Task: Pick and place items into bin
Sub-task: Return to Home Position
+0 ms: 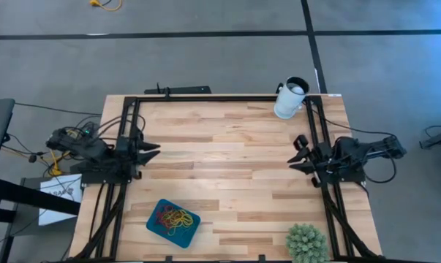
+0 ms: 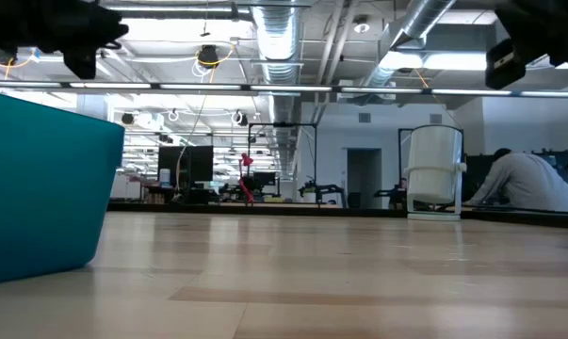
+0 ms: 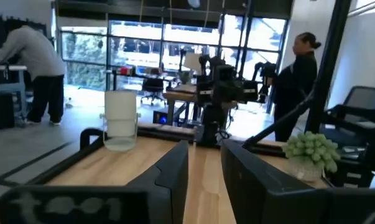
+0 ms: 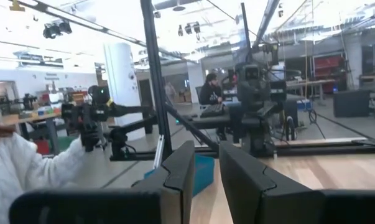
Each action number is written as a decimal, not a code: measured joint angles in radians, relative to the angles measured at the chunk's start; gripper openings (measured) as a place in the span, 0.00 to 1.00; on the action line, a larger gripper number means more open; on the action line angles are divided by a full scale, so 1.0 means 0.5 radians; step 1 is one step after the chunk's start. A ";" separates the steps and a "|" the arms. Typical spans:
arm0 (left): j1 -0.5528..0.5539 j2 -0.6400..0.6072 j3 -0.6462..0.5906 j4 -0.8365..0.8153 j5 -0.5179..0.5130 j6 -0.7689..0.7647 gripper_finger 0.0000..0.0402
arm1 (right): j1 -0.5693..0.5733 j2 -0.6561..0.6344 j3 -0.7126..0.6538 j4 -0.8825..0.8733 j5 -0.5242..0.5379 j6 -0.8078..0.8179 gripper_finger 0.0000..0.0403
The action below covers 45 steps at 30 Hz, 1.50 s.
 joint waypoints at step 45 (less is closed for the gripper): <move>0.001 -0.073 -0.318 0.182 0.294 0.247 0.21 | 0.000 0.000 -0.087 0.088 0.002 -0.071 0.17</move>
